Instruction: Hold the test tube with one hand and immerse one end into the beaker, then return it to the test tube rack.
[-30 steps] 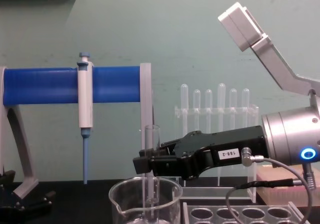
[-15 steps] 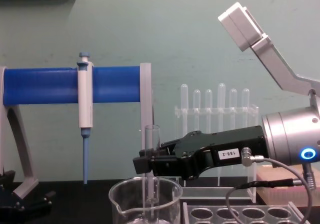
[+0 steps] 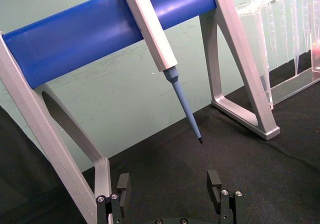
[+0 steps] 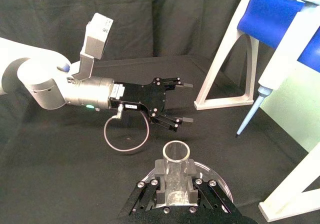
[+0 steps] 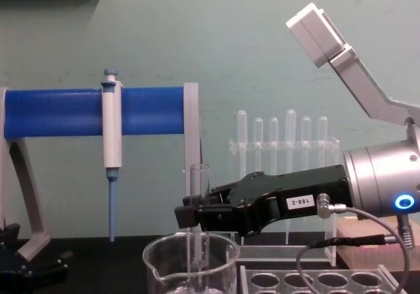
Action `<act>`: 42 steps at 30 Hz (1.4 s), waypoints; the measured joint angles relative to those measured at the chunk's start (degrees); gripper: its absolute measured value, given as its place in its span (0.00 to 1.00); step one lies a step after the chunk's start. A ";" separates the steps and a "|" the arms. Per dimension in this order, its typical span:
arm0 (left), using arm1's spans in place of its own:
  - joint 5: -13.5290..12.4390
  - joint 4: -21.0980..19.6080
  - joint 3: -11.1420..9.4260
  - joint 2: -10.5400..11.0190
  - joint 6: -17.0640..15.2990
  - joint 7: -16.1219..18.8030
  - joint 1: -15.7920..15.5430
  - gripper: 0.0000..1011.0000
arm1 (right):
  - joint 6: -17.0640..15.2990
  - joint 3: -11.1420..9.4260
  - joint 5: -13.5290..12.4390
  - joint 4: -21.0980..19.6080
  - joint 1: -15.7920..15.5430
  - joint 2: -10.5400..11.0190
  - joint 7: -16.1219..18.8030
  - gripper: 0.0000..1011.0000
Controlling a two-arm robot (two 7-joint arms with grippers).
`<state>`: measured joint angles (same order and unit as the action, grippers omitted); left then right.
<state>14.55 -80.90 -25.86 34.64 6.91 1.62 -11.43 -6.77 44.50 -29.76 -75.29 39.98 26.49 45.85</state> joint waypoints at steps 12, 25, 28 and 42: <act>0.00 0.00 0.00 0.00 0.00 0.00 0.00 0.99 | 0.00 0.00 0.00 0.00 0.00 0.00 0.00 0.24; 0.01 0.00 0.00 0.00 0.00 0.00 0.00 0.99 | 0.00 0.00 0.00 0.00 0.00 0.00 0.00 0.24; 0.00 0.00 0.00 0.00 0.00 0.00 0.00 0.99 | 0.00 0.00 0.00 0.00 0.00 0.00 0.00 0.24; 0.00 0.00 0.00 0.00 0.00 0.00 0.00 0.99 | 0.00 0.00 0.00 0.00 0.00 0.00 0.00 0.24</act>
<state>14.55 -80.90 -25.86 34.65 6.91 1.62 -11.43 -6.77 44.50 -29.76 -75.28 39.98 26.48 45.85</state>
